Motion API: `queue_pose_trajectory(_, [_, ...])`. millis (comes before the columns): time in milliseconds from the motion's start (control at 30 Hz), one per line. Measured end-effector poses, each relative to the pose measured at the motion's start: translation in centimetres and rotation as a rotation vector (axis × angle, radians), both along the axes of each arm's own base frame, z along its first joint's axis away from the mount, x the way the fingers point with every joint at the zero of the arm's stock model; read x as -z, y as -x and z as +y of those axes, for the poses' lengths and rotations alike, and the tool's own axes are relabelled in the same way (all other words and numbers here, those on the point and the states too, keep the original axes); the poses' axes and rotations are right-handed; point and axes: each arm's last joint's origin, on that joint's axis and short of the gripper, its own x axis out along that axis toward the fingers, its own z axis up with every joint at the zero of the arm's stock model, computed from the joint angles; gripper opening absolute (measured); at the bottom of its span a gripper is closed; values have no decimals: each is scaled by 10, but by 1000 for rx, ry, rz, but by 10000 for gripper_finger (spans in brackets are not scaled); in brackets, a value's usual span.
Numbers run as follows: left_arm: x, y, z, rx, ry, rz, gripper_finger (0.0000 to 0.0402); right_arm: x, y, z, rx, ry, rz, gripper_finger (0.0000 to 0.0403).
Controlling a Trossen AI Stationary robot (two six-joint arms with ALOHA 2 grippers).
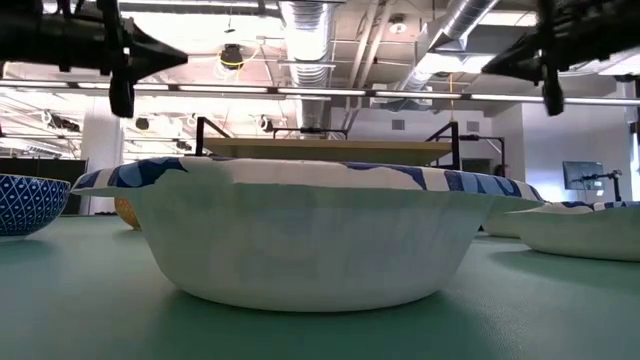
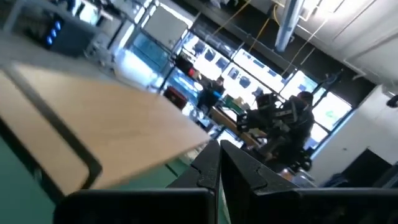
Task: Place and stack bowls onto a shelf
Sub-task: Put the white patterned bowl on the shelf
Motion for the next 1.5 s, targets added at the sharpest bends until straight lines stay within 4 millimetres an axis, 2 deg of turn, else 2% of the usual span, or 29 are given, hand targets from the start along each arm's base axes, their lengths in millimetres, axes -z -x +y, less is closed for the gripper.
queue_pose_trajectory(100, [-6, 0, 2, -14, -17, 29, 10, -18, -3, -6, 120, -98, 140, 57])
queue_pose_trajectory(233, [-2, -4, 4, -25, -17, 106, 41, -38, -5, -14, 195, -147, 372, 84])
queue_pose_trajectory(400, [5, -12, 7, -52, -13, 179, 92, -44, -4, -30, 390, -335, 634, 130])
queue_pose_trajectory(567, [11, -19, 11, -75, -12, 247, 128, -21, -12, -54, 519, -525, 832, 164])
queue_pose_trajectory(733, [10, -23, 15, -59, -56, 258, 137, 3, -13, -94, 635, -640, 1027, 175])
queue_pose_trajectory(933, [-2, -26, 18, -54, -115, 313, 137, 33, -10, -127, 570, -854, 1165, 173])
queue_pose_trajectory(1233, [-2, -25, 18, -58, -155, 383, 137, 64, -5, -150, 576, -1006, 1310, 172])
queue_pose_trajectory(1500, [2, -25, 18, -63, -158, 432, 137, 95, 11, -155, 590, -1097, 1341, 172])
